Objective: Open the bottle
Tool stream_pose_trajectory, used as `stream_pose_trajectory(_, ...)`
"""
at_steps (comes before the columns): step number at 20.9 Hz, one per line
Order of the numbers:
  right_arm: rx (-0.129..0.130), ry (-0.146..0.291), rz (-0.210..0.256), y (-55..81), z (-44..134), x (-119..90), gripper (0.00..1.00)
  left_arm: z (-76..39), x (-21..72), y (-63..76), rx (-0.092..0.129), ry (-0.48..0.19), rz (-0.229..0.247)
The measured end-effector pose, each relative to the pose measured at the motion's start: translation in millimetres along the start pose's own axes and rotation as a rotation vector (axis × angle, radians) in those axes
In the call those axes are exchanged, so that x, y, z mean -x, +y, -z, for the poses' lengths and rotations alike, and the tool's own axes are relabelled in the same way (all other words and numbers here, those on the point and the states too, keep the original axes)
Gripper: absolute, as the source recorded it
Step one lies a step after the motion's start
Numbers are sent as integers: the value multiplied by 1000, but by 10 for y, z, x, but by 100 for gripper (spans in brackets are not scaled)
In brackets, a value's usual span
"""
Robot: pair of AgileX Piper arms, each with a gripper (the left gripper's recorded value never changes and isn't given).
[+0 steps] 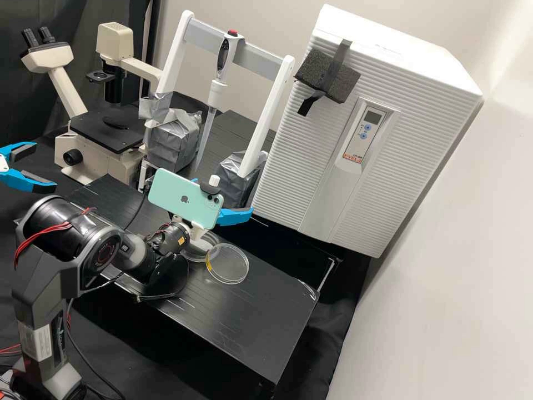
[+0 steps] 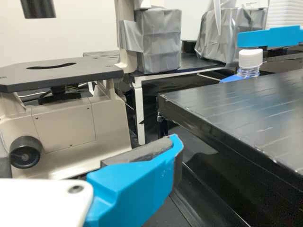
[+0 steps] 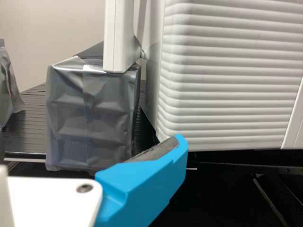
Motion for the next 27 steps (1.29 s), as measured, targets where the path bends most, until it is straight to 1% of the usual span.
stream_pose_trajectory(7,0,0,0,0,0,0,100,0,0,0,0,0,0)
stream_pose_trajectory(10,1,6,-4,25,23,86,100,-1,0,-1,-1,-1,1)
stream_pose_trajectory(12,0,30,-19,67,89,191,100,-1,0,-1,-1,-1,1)
stream_pose_trajectory(15,-6,116,-38,58,260,309,100,-1,0,-1,-1,-1,1)
stream_pose_trajectory(16,2,141,-35,35,315,334,100,-1,0,-1,-1,-1,1)
stream_pose_trajectory(17,13,154,-27,1,362,345,100,-1,0,-1,-1,-1,1)
stream_pose_trajectory(21,84,205,28,-187,517,372,100,-1,0,-1,-1,-1,1)
stream_pose_trajectory(22,97,207,42,-237,528,370,100,-1,0,-1,-1,-1,1)
stream_pose_trajectory(23,104,200,51,-278,525,364,100,-1,0,-1,-1,-1,1)
stream_pose_trajectory(25,117,175,61,-344,498,342,100,-1,0,-1,-1,-1,1)
stream_pose_trajectory(26,120,161,69,-379,478,327,100,-1,0,-1,-1,-1,1)
stream_pose_trajectory(27,120,149,67,-391,464,306,100,-1,0,-1,-1,-1,1)
